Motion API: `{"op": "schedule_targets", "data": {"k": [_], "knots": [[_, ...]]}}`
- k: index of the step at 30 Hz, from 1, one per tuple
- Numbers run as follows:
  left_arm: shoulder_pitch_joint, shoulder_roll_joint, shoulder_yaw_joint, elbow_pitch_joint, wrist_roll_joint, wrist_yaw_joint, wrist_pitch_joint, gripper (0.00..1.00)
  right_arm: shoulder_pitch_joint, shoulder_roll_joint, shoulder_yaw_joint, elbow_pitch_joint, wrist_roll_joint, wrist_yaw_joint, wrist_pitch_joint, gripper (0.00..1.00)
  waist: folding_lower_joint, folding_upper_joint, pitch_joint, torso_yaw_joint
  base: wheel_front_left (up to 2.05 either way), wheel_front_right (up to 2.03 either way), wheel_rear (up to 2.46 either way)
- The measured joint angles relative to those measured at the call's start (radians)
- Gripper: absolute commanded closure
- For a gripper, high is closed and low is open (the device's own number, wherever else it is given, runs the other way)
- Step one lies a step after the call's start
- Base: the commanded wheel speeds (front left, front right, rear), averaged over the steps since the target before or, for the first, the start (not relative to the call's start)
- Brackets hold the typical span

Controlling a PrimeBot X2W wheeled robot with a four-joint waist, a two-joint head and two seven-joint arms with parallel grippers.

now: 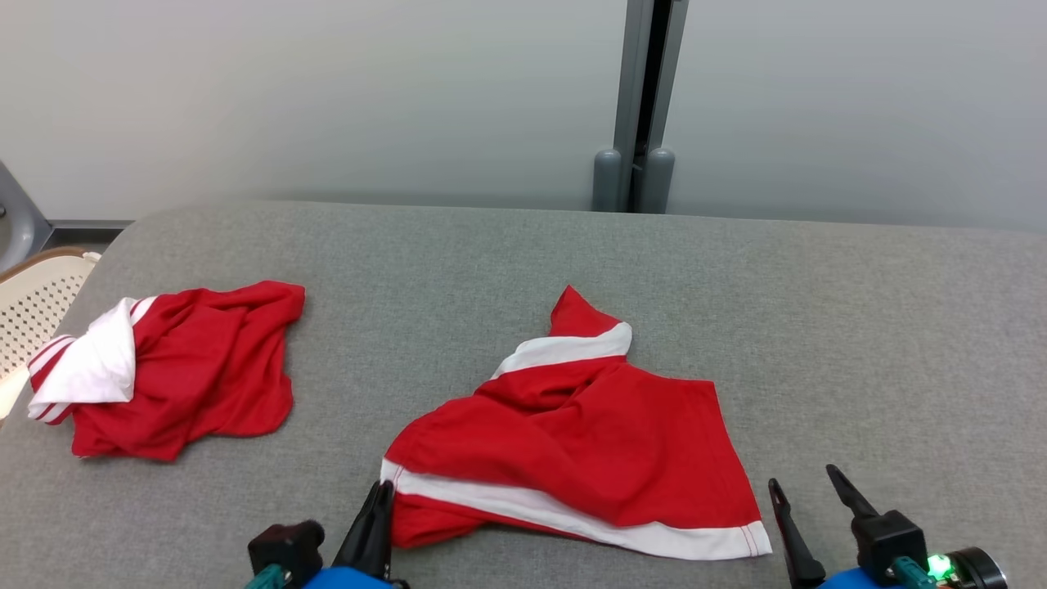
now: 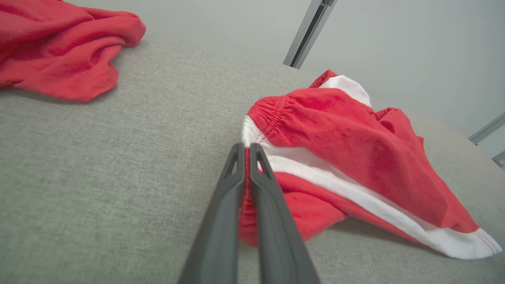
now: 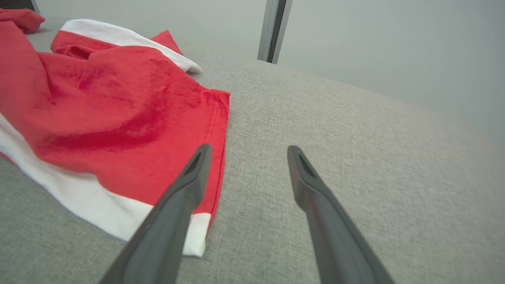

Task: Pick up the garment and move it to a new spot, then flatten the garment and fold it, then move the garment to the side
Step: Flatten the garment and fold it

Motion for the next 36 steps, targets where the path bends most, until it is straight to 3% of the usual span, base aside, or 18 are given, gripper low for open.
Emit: {"op": "schedule_targets", "data": {"k": [1, 2, 3, 10, 17, 25, 36], "knots": [[0.016, -0.006, 0.019, -0.004, 0.012, 0.0, 0.0, 0.71, 0.001, 0.0, -0.008, -0.001, 0.007, 0.0, 0.0, 0.0, 0.0, 0.0, -0.003, -0.002, 0.0, 0.0, 0.0], [0.031, -0.012, 0.041, -0.009, 0.025, 0.002, 0.0, 0.28, 0.002, 0.0, -0.015, -0.001, 0.015, 0.0, 0.0, 0.0, 0.0, 0.0, -0.006, -0.005, 0.0, 0.0, 0.0], [0.046, -0.015, 0.063, -0.02, 0.041, 0.006, 0.0, 0.0, 0.004, 0.0, -0.023, -0.003, 0.025, 0.0, 0.0, 0.0, 0.0, 0.0, -0.009, -0.008, 0.0, 0.0, 0.0], [0.103, -0.031, 0.197, -0.149, 0.218, 0.028, 0.0, 0.0, 0.01, 0.0, -0.039, -0.062, 0.149, 0.0, 0.0, 0.0, 0.0, 0.0, -0.021, -0.017, 0.0, 0.0, 0.0], [0.128, -0.04, 0.231, -0.192, 0.383, 0.025, -0.001, 0.0, 0.011, 0.0, 0.006, -0.086, 0.231, 0.0, 0.0, 0.0, 0.0, 0.0, -0.034, -0.026, 0.0, 0.0, 0.0], [0.144, -0.05, 0.242, -0.179, 0.417, 0.01, -0.001, 0.0, 0.015, 0.0, 0.05, -0.031, 0.257, 0.0, 0.0, 0.0, 0.0001, 0.0, -0.033, -0.035, 0.0, 0.0, 0.0], [0.145, -0.054, 0.232, -0.151, 0.422, -0.01, -0.001, 0.0, -0.028, 0.0, 0.138, 0.222, 0.306, 0.0, 0.0, 0.0, 0.0001, 0.0, -0.014, -0.01, 0.0, 0.0, 0.0]]}}
